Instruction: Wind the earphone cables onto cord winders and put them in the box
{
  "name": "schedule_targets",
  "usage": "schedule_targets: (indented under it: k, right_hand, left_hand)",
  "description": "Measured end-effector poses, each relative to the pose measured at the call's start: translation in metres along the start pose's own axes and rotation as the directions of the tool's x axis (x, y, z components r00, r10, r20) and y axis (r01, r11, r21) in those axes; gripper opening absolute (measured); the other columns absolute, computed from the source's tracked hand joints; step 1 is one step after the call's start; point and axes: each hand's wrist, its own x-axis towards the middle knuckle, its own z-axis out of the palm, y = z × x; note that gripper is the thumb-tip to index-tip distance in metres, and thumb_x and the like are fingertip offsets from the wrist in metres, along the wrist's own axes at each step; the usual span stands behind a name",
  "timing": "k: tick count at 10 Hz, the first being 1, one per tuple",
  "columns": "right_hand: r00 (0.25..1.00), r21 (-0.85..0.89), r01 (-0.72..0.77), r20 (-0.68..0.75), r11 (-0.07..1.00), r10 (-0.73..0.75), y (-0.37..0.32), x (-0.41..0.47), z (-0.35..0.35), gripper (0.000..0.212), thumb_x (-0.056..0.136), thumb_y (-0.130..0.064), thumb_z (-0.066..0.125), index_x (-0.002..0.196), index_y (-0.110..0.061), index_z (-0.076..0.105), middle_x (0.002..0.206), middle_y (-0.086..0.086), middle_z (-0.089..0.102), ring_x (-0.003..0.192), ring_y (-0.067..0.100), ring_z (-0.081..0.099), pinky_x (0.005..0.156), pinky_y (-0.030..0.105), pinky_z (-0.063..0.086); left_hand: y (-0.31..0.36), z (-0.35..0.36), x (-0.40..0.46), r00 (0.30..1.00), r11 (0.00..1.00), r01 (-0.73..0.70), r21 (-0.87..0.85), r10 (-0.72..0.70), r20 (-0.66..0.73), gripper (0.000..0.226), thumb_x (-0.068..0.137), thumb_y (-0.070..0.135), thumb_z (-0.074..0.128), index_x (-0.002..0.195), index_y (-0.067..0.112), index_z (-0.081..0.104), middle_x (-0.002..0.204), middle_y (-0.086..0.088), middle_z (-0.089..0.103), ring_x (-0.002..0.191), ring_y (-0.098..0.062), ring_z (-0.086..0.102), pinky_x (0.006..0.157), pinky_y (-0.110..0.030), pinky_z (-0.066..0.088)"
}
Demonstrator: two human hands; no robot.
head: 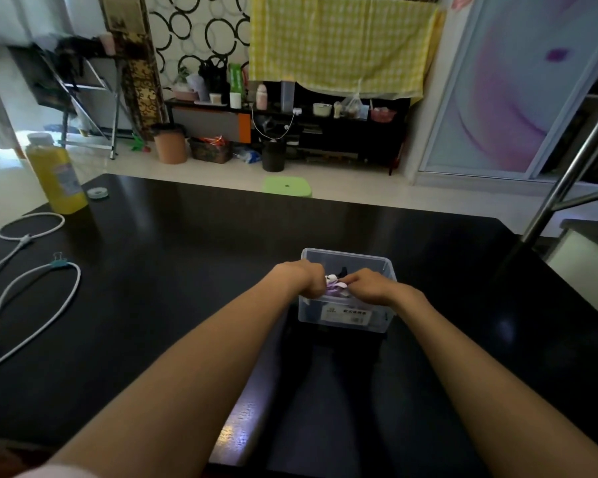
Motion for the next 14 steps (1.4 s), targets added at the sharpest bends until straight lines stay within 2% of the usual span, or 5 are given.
schedule_targets:
  k: [2, 5, 7, 12, 14]
  right_hand:
    - [0.996, -0.020, 0.039, -0.078, 0.999, -0.040, -0.002, 0.002, 0.006, 0.030, 0.098, -0.016, 0.043, 0.118, -0.017, 0.065, 0.114, 0.011, 0.064, 0.090, 0.018, 0.054, 0.075, 0.029, 0.039]
    - [0.981, -0.048, 0.026, -0.189, 0.998, -0.035, 0.000, -0.019, 0.010, 0.034, 0.096, -0.012, 0.044, 0.127, -0.016, 0.058, 0.130, 0.009, 0.058, 0.115, 0.022, 0.055, 0.096, 0.035, 0.045]
    - [0.785, 0.018, -0.263, -0.577, 0.965, 0.225, 0.015, -0.036, 0.014, 0.055, 0.084, -0.026, 0.067, 0.133, -0.015, 0.045, 0.135, 0.012, 0.049, 0.124, 0.032, 0.045, 0.101, 0.049, 0.041]
    - [0.947, 0.421, -0.110, -0.231, 0.900, 0.224, 0.037, -0.046, 0.004, 0.038, 0.095, -0.022, 0.047, 0.131, -0.014, 0.046, 0.128, 0.012, 0.052, 0.098, 0.022, 0.048, 0.081, 0.032, 0.040]
    - [0.856, 0.373, -0.250, -0.347, 0.894, 0.384, 0.042, -0.061, 0.008, 0.054, 0.094, -0.015, 0.049, 0.144, -0.005, 0.032, 0.148, 0.016, 0.036, 0.133, 0.033, 0.038, 0.106, 0.040, 0.034]
  left_hand:
    - [0.002, 0.004, -0.012, 0.992, 0.997, -0.004, -0.071, -0.005, -0.124, 0.035, 0.095, 0.026, 0.047, 0.126, 0.015, 0.057, 0.122, -0.010, 0.059, 0.109, -0.027, 0.056, 0.083, -0.034, 0.044]
    - [-0.001, 0.003, -0.050, 0.936, 0.977, -0.012, -0.213, -0.063, -0.345, 0.034, 0.092, 0.020, 0.051, 0.124, 0.017, 0.059, 0.127, -0.012, 0.055, 0.115, -0.029, 0.052, 0.089, -0.040, 0.045]
    - [0.000, 0.011, -0.059, 0.941, 0.904, 0.150, -0.401, -0.255, -0.222, 0.036, 0.092, 0.019, 0.051, 0.125, 0.004, 0.049, 0.127, -0.017, 0.055, 0.115, -0.033, 0.054, 0.090, -0.038, 0.045]
    - [-0.013, 0.018, -0.038, 0.939, 0.812, 0.169, -0.559, -0.305, -0.159, 0.040, 0.093, 0.036, 0.048, 0.126, 0.016, 0.056, 0.123, -0.012, 0.060, 0.108, -0.030, 0.058, 0.090, -0.040, 0.051]
    - [-0.012, 0.027, -0.050, 0.931, 0.823, 0.206, -0.529, -0.331, -0.152, 0.042, 0.091, 0.037, 0.052, 0.123, 0.011, 0.053, 0.127, -0.012, 0.057, 0.112, -0.031, 0.056, 0.092, -0.039, 0.049]
